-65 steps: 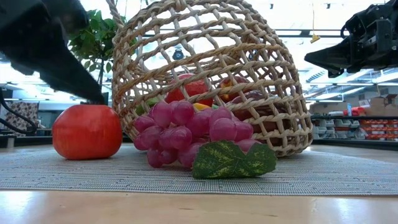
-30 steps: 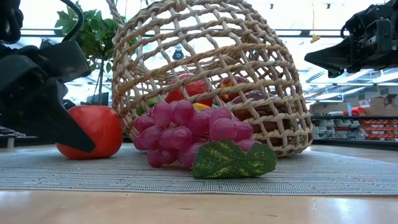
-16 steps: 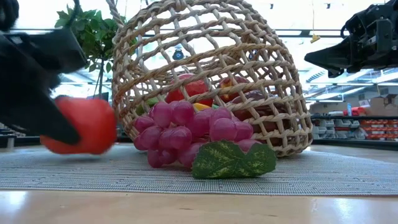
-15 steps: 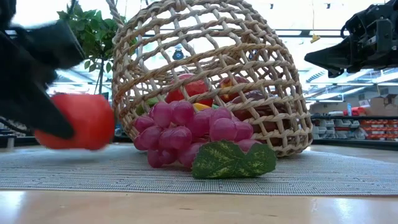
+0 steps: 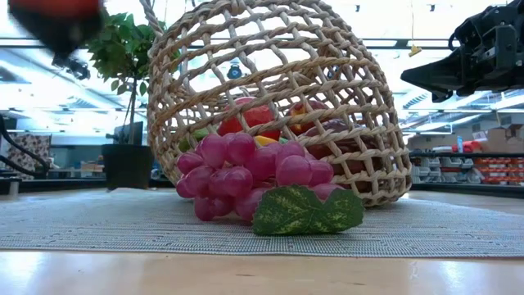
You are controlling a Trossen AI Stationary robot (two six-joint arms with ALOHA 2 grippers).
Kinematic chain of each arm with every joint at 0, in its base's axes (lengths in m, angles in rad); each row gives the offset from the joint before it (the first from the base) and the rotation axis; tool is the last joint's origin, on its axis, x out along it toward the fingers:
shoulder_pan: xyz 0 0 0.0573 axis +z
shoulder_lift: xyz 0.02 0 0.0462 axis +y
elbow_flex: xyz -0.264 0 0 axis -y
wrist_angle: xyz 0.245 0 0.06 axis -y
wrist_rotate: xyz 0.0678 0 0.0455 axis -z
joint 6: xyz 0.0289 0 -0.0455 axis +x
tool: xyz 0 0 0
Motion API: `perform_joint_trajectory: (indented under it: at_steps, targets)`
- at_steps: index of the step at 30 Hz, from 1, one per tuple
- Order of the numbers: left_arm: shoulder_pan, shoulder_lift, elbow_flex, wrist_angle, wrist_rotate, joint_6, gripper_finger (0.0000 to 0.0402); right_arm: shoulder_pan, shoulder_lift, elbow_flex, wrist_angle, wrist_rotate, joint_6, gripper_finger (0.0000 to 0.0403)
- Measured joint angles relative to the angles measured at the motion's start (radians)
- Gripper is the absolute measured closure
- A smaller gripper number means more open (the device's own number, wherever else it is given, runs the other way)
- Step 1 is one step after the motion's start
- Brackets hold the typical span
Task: Build produce basket
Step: Put the red apple into the basket
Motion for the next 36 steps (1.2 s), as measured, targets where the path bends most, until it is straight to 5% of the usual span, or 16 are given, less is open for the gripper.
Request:
perform_joint_trajectory:
  at_steps: [10,15,20,31,36]
  targets:
    - [-0.010,-0.021,0.386,-0.411,-0.003,0.176,0.0071,0.000,0.000,0.000,0.001,0.000,0.000,0.0353]
    - [0.000,-0.021,0.530,-0.566,-0.126,0.281,0.0071,0.000,0.000,0.000,0.002,0.000,0.000,0.0353]
    - [0.076,-0.021,0.603,-0.617,-0.239,0.373,0.0068,0.000,0.000,0.000,0.003,0.000,0.000,0.0353]
    - [0.330,-0.021,0.725,-0.613,-0.247,0.525,0.0068,0.000,0.000,0.000,0.003,0.000,0.000,0.0353]
    - [0.424,-0.021,0.743,-0.615,-0.246,0.736,0.0068,0.000,0.000,0.000,0.003,0.000,0.000,0.0353]
